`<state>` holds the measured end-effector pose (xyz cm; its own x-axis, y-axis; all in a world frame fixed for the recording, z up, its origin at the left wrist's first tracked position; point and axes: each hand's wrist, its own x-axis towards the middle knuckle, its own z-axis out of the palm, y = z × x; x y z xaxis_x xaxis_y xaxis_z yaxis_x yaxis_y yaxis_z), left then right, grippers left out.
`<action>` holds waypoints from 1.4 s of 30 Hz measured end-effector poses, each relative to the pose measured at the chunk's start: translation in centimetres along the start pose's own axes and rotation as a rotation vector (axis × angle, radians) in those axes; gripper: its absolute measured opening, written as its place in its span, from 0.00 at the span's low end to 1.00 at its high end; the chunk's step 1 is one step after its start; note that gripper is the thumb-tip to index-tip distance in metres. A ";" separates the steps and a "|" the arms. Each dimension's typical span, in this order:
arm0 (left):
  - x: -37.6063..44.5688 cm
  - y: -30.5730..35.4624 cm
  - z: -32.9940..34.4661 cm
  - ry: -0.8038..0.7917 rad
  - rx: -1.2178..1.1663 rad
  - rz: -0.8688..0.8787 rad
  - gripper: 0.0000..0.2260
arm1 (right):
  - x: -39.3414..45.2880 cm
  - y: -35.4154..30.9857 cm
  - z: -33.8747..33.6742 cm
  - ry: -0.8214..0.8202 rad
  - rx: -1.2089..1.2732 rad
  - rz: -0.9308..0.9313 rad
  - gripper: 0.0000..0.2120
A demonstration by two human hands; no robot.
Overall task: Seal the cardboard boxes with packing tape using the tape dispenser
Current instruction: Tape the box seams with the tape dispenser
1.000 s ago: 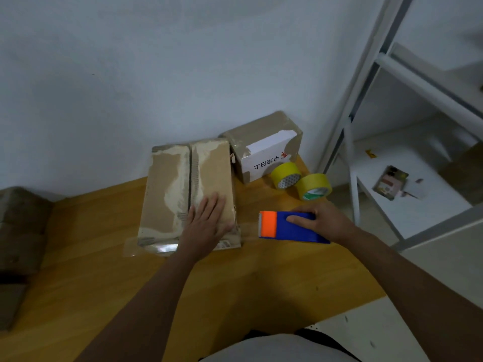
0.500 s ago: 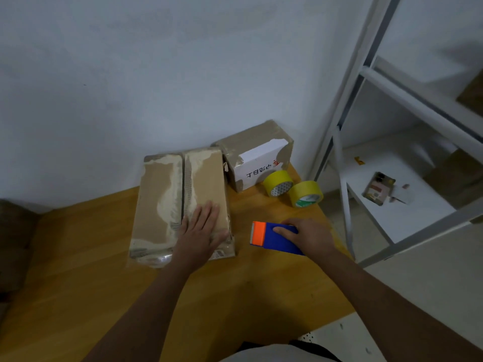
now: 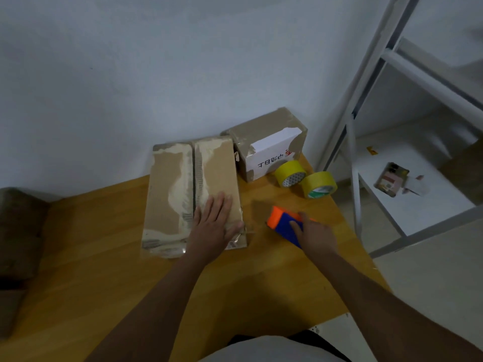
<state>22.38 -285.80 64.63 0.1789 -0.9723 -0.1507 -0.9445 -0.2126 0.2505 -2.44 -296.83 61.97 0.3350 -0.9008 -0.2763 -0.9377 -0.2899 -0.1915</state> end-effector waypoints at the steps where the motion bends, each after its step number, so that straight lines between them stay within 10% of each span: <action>1: 0.0 -0.1 0.0 -0.001 -0.010 -0.001 0.37 | -0.6 -1.1 0.9 -0.062 0.007 -0.003 0.25; 6: 0.0 -0.2 0.2 0.007 -0.027 0.010 0.37 | -2.0 -4.1 1.4 0.153 0.337 -0.102 0.20; 12: 0.2 -0.4 0.3 0.015 -0.074 0.007 0.35 | -2.1 -8.5 -0.1 -0.395 1.420 0.248 0.18; 30: 0.3 -0.3 0.2 0.006 -0.092 -0.011 0.34 | -3.8 -8.5 0.6 0.208 1.436 0.254 0.19; 42: 0.5 -0.2 -1.3 -0.044 -0.273 0.006 0.26 | -4.4 -8.1 0.4 0.208 1.377 0.169 0.20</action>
<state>23.02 -286.40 65.79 0.1559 -0.9697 -0.1881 -0.8351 -0.2311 0.4993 3.76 -290.41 64.40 0.0950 -0.9585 -0.2690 -0.0820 0.2617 -0.9616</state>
